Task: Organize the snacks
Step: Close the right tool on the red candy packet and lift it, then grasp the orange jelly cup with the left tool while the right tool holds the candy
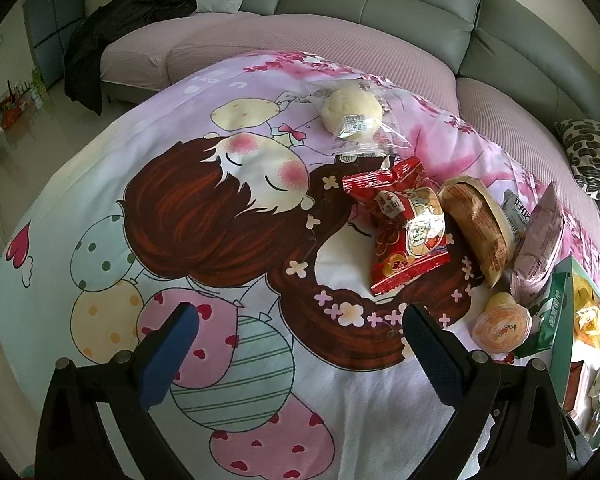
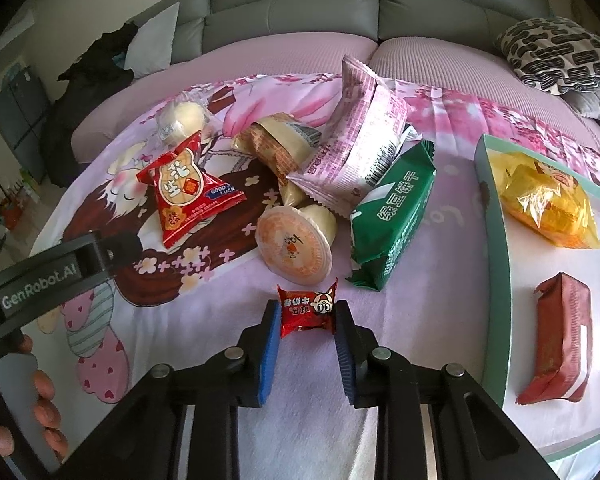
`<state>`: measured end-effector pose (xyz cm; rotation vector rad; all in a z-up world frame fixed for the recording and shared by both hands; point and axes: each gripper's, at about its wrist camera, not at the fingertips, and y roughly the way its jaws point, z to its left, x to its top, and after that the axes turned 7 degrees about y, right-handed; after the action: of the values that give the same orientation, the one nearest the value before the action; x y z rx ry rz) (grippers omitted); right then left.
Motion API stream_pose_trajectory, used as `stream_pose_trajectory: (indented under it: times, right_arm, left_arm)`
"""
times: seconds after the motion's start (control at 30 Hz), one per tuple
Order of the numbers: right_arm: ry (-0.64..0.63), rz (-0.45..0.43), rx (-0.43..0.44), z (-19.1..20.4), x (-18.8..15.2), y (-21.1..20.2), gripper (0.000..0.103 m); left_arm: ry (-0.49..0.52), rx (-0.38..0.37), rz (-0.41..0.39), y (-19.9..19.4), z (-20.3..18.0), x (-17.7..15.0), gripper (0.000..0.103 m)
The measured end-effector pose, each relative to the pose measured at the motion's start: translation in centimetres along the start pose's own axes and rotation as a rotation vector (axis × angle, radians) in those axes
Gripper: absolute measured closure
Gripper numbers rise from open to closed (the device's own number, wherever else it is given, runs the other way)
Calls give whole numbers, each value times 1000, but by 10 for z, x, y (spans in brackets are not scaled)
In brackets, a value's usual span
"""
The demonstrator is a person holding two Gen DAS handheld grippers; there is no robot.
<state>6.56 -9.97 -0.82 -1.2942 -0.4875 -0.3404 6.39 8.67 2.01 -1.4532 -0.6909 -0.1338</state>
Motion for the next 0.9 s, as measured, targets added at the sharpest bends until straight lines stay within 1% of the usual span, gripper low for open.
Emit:
stream_pose_trajectory:
  times: [0.13,0.33,0.8,0.9]
  right_arm:
    - [11,-14,10,-2,1,-5,75]
    - [26,-29,21,-7,1,-12,75]
    - [103,-80,0,-38,4,-37,75]
    - [134,-105,-8,-49,6,-46,75]
  left_arm:
    - [2,-2,-4,-1,-1,0,1]
    - [13,-25,-8,-3,-6,1,1]
    - [10,-159,-39,-5,-22,0,1]
    - [46,-170,-49,-6,-31,0,1]
